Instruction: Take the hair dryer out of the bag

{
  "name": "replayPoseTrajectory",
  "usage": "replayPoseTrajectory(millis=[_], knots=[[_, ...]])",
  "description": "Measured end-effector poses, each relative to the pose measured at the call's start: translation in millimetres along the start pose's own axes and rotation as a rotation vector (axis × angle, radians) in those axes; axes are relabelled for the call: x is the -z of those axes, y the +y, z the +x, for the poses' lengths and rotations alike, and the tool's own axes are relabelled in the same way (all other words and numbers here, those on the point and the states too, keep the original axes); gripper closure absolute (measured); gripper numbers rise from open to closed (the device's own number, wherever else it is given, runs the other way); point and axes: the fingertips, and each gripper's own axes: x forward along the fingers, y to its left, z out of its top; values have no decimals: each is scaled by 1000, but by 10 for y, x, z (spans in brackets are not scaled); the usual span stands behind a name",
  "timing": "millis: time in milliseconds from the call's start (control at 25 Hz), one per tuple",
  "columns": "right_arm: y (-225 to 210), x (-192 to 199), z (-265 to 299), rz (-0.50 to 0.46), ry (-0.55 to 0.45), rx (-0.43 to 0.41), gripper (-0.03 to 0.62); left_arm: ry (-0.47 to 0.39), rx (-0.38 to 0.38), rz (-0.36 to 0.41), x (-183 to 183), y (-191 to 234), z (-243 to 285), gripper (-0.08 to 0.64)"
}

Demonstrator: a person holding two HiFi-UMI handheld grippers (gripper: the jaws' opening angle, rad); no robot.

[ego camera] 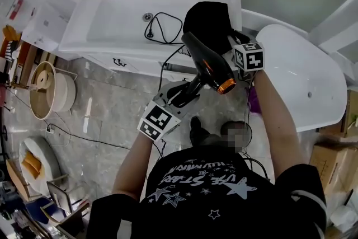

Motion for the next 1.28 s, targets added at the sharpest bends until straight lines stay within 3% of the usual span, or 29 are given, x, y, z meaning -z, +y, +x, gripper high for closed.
replayPoseTrajectory(millis=[240,520,680,840,1280], knots=[[209,19,-274,0,-19,17,420,-43,-45,-38,-37,15,-244,359],[413,-1,-700,43,-93,52,414,-91,-85,-62,-40,7,-556,359],[543,-89,-1008,82,-166,71,465,-117,-106,-69,-38,-46,-711,359],[709,-109,-1322,108,-221,83,579,-146,-117,-71,-65,-149,-854,359],[1323,145,-2017,138,-275,28,586,-184,-134,-82,-1,-531,-1264,359]])
